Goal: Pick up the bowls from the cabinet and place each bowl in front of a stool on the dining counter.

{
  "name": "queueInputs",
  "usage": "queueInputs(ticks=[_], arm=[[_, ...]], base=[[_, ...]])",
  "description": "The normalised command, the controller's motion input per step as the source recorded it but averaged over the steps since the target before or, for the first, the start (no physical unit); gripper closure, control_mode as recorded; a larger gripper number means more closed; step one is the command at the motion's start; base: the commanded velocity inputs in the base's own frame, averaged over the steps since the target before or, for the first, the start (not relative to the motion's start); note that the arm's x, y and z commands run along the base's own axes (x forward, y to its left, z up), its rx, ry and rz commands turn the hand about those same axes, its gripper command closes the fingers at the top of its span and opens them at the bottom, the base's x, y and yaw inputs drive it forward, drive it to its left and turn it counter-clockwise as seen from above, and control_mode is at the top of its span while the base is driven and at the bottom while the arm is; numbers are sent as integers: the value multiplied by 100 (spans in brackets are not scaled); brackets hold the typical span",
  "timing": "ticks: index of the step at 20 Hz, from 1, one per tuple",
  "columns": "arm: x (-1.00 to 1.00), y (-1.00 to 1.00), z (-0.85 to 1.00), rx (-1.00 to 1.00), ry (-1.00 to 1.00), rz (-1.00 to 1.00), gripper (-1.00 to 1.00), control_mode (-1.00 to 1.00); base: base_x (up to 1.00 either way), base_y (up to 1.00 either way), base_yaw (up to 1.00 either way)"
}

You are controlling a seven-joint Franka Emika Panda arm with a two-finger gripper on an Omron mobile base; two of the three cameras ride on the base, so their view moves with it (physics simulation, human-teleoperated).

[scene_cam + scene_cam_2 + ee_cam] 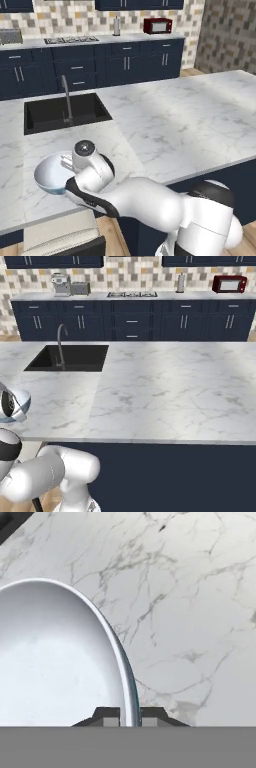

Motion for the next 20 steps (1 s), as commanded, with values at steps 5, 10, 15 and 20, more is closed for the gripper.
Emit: queueInputs(ticks=[5, 10, 15, 20], arm=[[51, 0, -15, 6, 0, -1, 100, -100], [20, 2, -6, 0, 9, -1, 100, -100], [0, 4, -2, -1, 4, 0, -100, -100], [0, 0, 21, 0, -3, 0, -100, -100]], base=[[0, 0, 0], [0, 0, 0], [0, 0, 0], [0, 0, 0]])
